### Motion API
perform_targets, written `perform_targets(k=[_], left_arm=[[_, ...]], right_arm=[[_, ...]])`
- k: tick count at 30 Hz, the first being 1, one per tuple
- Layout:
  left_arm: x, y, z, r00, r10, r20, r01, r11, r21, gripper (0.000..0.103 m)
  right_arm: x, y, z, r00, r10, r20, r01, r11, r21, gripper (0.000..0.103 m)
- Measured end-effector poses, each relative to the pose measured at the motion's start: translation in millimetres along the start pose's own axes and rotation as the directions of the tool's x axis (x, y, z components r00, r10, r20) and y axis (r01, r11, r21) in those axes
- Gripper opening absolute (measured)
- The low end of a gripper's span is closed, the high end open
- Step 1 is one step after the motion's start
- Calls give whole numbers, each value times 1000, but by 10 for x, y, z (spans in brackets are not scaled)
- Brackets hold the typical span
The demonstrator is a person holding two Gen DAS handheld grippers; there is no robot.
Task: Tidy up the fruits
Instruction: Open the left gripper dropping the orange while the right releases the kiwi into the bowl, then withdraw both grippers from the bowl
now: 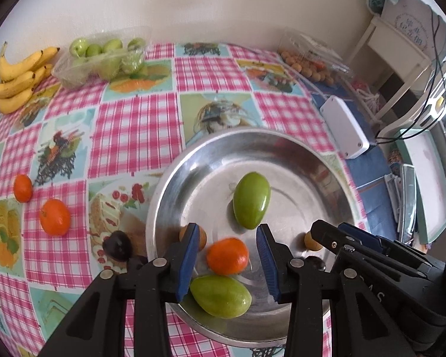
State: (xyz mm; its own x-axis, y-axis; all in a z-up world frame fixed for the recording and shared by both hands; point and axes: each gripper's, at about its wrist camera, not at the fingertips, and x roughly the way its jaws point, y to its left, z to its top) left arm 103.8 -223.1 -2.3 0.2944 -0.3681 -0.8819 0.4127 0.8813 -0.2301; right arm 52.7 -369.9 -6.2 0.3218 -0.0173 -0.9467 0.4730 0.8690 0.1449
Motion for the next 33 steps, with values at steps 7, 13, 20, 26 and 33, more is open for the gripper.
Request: perform_targets(k=[7, 13, 20, 26, 33], left_arm=[[-153, 126, 65, 999, -5, 34, 7, 999, -37, 43], [-266, 333, 107, 998, 19, 61, -14, 996, -85, 43], [-307, 567, 128, 996, 49, 69, -40, 990, -136, 44], [-322, 762, 124, 995, 73, 66, -61, 983, -175, 46], [-293, 930, 109, 995, 86, 53, -73, 974, -214, 47]], right_arm=[[-244, 56, 45, 998, 6, 59, -5, 1000, -21, 35], [-377, 70, 68, 996, 2, 89, 1, 1000, -28, 35], [-243, 174, 39, 999, 4, 52, -1, 999, -51, 35], [-171, 282, 21, 1000, 3, 29, -1, 997, -74, 35], [-109, 405, -13, 1000, -4, 10, 5, 995, -104, 38]])
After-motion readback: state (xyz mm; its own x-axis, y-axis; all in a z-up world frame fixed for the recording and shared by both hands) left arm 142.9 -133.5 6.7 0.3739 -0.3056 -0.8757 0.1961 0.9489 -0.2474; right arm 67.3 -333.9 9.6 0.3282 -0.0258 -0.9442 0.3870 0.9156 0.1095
